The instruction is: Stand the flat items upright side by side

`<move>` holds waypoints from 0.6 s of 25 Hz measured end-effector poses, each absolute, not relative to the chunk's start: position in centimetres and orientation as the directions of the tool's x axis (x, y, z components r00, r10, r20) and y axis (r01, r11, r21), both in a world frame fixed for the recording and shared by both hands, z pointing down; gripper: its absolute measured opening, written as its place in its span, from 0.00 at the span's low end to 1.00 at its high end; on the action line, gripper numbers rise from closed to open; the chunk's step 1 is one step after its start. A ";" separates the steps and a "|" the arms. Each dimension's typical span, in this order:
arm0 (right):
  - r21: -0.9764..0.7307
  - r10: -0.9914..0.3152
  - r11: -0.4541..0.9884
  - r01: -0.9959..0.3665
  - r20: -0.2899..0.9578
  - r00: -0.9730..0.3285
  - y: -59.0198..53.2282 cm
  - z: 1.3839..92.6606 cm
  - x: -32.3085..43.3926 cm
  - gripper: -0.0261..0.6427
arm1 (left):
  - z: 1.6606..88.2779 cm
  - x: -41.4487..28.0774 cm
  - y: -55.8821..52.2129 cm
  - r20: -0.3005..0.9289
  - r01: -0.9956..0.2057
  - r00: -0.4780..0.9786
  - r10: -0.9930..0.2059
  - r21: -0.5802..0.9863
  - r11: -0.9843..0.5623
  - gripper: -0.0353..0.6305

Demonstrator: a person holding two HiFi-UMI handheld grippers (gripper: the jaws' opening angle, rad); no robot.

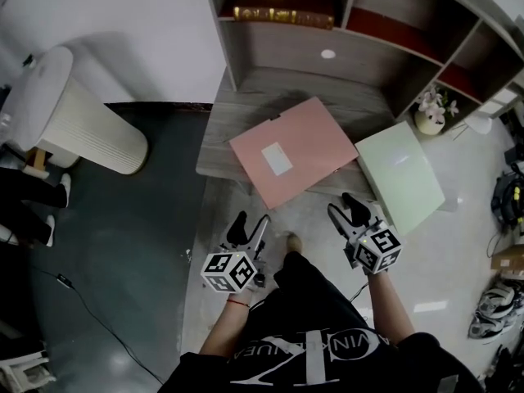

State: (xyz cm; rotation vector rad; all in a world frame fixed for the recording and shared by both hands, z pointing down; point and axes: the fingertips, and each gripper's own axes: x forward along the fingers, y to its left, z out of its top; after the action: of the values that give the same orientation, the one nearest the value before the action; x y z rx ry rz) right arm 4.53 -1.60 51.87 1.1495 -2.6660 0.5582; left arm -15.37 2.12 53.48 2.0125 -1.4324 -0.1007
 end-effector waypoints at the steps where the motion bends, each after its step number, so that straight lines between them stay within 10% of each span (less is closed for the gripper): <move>1: -0.270 -0.655 0.631 -0.727 0.315 -0.686 -2.0 52.1 4.5 0.35 | 54.1 -14.8 1.8 0.311 -0.805 0.403 -0.861 0.568 -0.172 0.48; 15: -0.330 -0.592 0.654 -0.681 0.336 -0.732 -5.8 54.6 4.4 0.35 | 62.2 -11.1 0.2 0.345 -0.392 0.338 -0.876 0.897 0.202 0.56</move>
State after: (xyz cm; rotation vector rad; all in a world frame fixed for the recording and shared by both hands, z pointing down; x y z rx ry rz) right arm 4.45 -5.79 54.63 1.0410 -2.6730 0.6543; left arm -11.12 0.21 62.21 1.3990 -1.2563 -0.5059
